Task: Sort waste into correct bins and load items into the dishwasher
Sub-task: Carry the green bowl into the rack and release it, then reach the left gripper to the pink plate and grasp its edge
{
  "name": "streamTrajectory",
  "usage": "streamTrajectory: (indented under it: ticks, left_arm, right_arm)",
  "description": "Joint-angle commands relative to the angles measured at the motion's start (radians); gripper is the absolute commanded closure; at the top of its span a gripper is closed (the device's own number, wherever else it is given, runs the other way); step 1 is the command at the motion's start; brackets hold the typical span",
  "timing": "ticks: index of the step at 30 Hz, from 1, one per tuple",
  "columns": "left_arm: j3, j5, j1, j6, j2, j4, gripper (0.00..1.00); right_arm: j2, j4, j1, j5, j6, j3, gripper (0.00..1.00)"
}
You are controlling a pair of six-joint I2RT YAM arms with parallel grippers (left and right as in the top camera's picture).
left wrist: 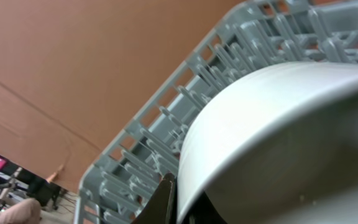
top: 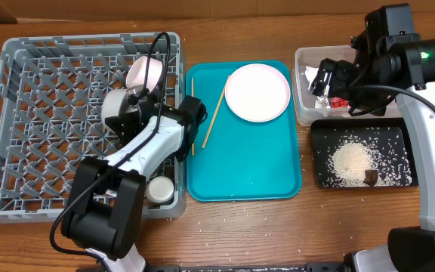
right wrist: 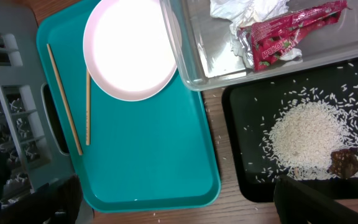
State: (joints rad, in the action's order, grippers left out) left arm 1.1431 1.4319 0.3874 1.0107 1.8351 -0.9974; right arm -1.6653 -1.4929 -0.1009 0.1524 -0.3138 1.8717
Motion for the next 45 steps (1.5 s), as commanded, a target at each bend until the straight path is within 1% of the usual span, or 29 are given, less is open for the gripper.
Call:
streamTrajectory:
  ticks: [1, 2, 3, 6, 8, 10, 15, 18, 22, 24, 28, 30, 35, 39, 41, 43, 45]
  left_arm:
    - [-0.008, -0.071, 0.018, -0.005, 0.016, 0.004, 0.85]
    - [-0.008, -0.082, 0.019, -0.005, 0.016, 0.004, 0.78]
    - [-0.008, -0.093, 0.021, -0.005, 0.016, 0.004, 0.64]
    - [-0.008, -0.112, 0.023, -0.004, 0.016, 0.013, 0.56]
    - [-0.007, -0.114, 0.026, -0.004, 0.016, 0.023, 0.43]
    - [-0.001, -0.114, 0.032, -0.005, 0.016, 0.026, 0.34]
    - [0.055, -0.132, 0.055, -0.006, 0.013, 0.0, 0.2]
    - [0.125, -0.183, 0.061, -0.025, 0.01, -0.03, 0.14]
    - [0.238, -0.334, 0.061, -0.156, 0.006, -0.03, 0.01]
    - [0.313, -0.457, 0.061, -0.254, 0.006, -0.027, 0.0]
    - [0.472, -0.769, 0.061, -0.495, 0.006, -0.029, 0.0]
    - [0.547, -0.895, 0.061, -0.568, 0.006, -0.047, 0.0]
    - [0.668, -1.12, 0.061, -0.616, 0.006, -0.079, 0.0]
    - [0.689, -1.352, 0.061, -0.622, 0.007, -0.051, 0.05]
    - [0.682, -1.461, 0.068, -0.622, 0.016, -0.019, 0.1]
    - [0.673, -1.497, 0.083, -0.609, 0.034, 0.016, 0.12]
    - [0.672, -1.495, 0.106, -0.579, 0.071, 0.048, 0.13]
  right_arm:
    - [0.003, 0.003, -0.002, -0.006, -0.001, -0.001, 0.0]
    - [0.003, 0.003, -0.002, -0.006, 0.0, -0.001, 0.0]
    - [0.003, 0.003, -0.002, -0.006, -0.001, -0.001, 0.0]
    - [0.003, 0.003, -0.002, -0.006, -0.001, -0.001, 0.0]
    - [0.003, 0.003, -0.003, -0.006, -0.001, -0.001, 0.0]
    - [0.003, 0.003, -0.002, -0.006, 0.0, -0.001, 0.0]
    - [0.003, 0.003, -0.002, -0.006, -0.001, -0.001, 0.0]
    - [0.003, 0.003, -0.002, -0.006, 0.0, -0.001, 0.0]
    - [0.003, 0.003, -0.003, -0.006, 0.0, -0.001, 0.0]
    - [0.003, 0.003, -0.002, -0.006, -0.001, -0.001, 0.0]
    - [0.003, 0.003, -0.003, -0.006, 0.0, -0.001, 0.0]
    - [0.003, 0.003, -0.002, -0.006, 0.0, -0.001, 0.0]
    - [0.003, 0.003, -0.002, -0.006, 0.0, -0.001, 0.0]
    - [0.003, 0.003, -0.003, -0.006, -0.001, -0.001, 0.0]
    - [0.003, 0.003, -0.003, -0.006, -0.001, -0.001, 0.0]
    - [0.003, 0.003, -0.002, -0.006, -0.001, -0.001, 0.0]
    - [0.003, 0.003, -0.003, -0.006, 0.0, -0.001, 0.0]
